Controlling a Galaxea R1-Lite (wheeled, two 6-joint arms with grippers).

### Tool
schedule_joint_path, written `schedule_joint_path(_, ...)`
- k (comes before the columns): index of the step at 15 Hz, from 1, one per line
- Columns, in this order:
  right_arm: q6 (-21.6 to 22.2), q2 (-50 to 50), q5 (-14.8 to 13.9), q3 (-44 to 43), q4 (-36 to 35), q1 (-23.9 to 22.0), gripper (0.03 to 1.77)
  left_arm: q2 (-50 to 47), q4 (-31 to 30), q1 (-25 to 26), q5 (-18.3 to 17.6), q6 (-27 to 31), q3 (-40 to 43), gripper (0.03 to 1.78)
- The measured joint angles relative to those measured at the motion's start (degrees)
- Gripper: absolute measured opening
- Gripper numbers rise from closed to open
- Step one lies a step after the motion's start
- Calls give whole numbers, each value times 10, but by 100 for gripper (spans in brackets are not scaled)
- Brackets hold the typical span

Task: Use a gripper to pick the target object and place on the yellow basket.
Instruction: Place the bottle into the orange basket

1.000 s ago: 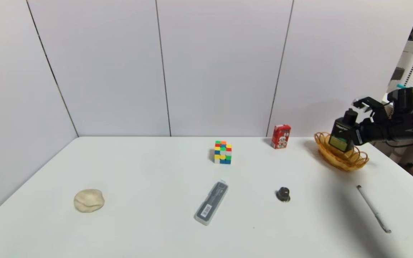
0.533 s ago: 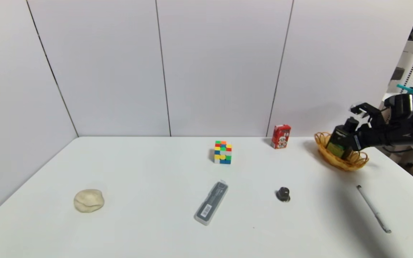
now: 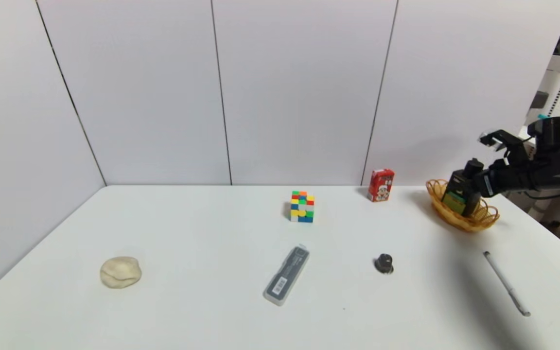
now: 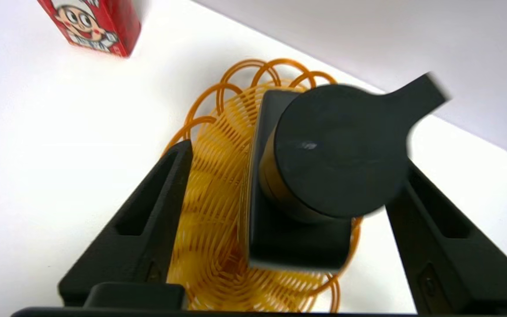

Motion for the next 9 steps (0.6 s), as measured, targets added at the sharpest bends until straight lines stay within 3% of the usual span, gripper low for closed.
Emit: schedule_joint_path(9, 21, -166, -1, 45, -1, 4, 162, 0, 0, 0, 0, 0, 0, 169)
